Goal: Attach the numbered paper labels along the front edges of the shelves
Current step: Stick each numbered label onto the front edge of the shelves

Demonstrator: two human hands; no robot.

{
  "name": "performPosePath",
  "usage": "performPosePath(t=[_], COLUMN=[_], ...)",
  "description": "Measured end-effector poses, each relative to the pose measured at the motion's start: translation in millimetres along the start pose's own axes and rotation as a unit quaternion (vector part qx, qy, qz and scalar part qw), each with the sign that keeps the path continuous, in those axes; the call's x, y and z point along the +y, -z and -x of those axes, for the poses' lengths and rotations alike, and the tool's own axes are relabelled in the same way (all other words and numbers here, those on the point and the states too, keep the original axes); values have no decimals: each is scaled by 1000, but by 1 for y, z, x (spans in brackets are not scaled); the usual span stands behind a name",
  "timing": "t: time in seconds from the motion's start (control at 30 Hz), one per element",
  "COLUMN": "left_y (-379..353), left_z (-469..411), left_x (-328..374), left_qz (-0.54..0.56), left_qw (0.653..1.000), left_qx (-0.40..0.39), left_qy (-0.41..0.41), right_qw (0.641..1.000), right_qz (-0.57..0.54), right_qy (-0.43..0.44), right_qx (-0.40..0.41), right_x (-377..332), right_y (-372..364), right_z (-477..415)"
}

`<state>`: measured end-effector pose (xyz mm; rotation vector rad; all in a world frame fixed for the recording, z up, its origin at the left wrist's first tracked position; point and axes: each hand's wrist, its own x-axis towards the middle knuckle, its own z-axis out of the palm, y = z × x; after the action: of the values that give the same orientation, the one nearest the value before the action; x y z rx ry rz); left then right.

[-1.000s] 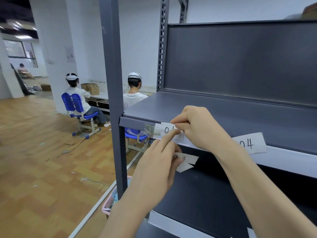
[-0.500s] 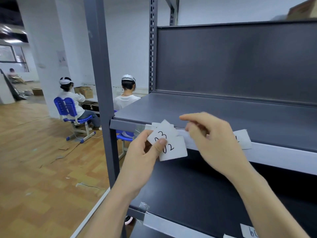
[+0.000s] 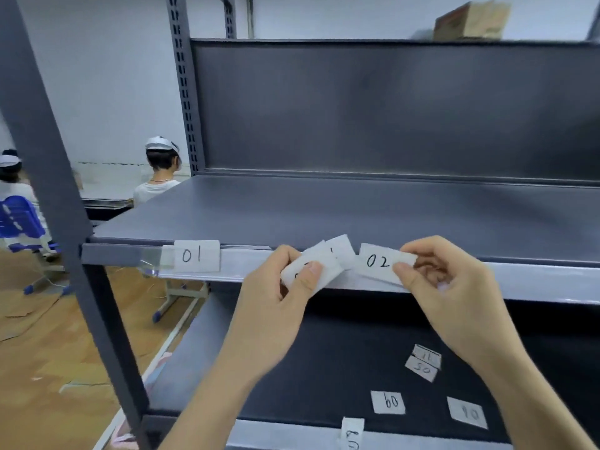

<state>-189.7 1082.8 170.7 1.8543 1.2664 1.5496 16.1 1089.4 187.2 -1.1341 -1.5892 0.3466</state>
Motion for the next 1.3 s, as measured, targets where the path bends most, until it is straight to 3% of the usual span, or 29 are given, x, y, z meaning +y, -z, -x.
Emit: performPosePath(t=[0.1, 0.2, 0.27, 0.33, 0.87, 1.07, 1.3], left_y=[-37, -84, -111, -129, -146, -146, -154], left_z=[2, 2, 1, 1, 23, 27, 31], left_x=[23, 26, 24, 27, 52, 52, 53], left_qz=[-78, -223, -301, -342, -372, -359, -340], left_qw=[992, 946, 916, 904, 905, 911, 923], left_qx=[-36, -89, -97, -93, -52, -46, -30], left_qy=[-94, -218, -246, -241, -199, -196, -177], right_qw=[996, 994, 996, 998, 990, 963, 960], right_qz=[-51, -79, -58, -26, 56, 199, 230], right_qy=[-51, -70, -61, -50, 52, 70, 82], right_qx=[44, 17, -6, -33, -117, -170, -138], right_x=[21, 31, 36, 41, 54, 58, 57], right_y=[42, 71, 88, 102, 113, 134, 135], right_z=[-9, -16, -21, -27, -53, -56, -50])
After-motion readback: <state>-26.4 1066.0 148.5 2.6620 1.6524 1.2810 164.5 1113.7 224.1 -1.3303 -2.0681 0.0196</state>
